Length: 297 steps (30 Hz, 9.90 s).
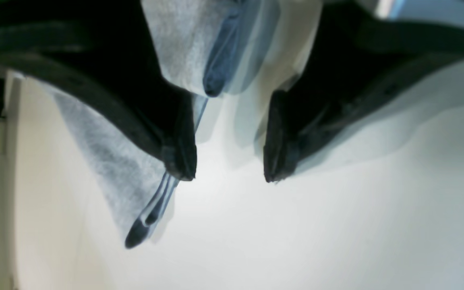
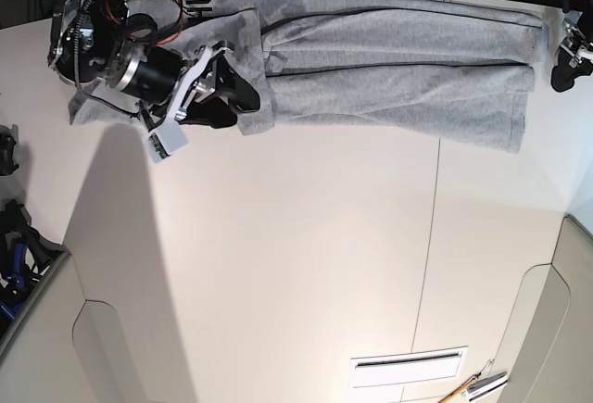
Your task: Fold the T-shirt properly
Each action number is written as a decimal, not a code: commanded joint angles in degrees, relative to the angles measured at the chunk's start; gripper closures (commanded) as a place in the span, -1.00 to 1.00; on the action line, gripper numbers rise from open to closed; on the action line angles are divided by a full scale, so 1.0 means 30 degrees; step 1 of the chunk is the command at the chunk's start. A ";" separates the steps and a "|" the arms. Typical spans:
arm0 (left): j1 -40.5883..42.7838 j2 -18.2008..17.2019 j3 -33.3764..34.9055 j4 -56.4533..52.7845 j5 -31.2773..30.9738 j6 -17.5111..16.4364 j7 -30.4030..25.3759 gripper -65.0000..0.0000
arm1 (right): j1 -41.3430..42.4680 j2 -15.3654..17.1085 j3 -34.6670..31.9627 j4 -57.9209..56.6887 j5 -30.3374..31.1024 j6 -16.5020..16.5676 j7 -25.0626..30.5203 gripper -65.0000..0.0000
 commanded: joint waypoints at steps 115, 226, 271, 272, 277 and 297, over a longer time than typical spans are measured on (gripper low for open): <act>0.0015 0.5697 1.7828 1.7442 -0.1785 0.0054 0.3847 0.85 | 0.0787 0.2586 1.0841 0.0372 -0.3191 -0.0656 0.1384 0.17; -0.4765 -0.4284 3.4148 2.0116 2.3321 0.0054 -0.8422 0.34 | 0.0831 0.2572 1.0841 0.0372 -0.2871 -0.0641 0.1749 0.17; -0.5661 -0.3468 3.2115 1.9475 1.7901 0.0054 -0.7686 1.00 | 0.0831 0.2528 1.0834 0.0364 -0.2718 -0.0648 0.1865 0.17; -0.5566 -0.3359 3.2115 1.9475 1.7500 0.0054 -0.7679 1.00 | 0.0831 0.2528 1.0834 0.0364 -0.2718 -0.0648 0.1865 0.17; -0.4787 -0.2098 3.2115 1.9475 1.6728 0.0054 -0.7672 1.00 | 0.0831 0.2528 1.0834 0.0364 -0.2718 -0.0648 0.1865 0.17; -0.4073 -0.0270 3.2115 1.9467 1.7631 0.3949 -0.4517 0.52 | 0.0831 0.2528 1.0834 0.0364 -0.2696 -0.0648 0.1865 0.17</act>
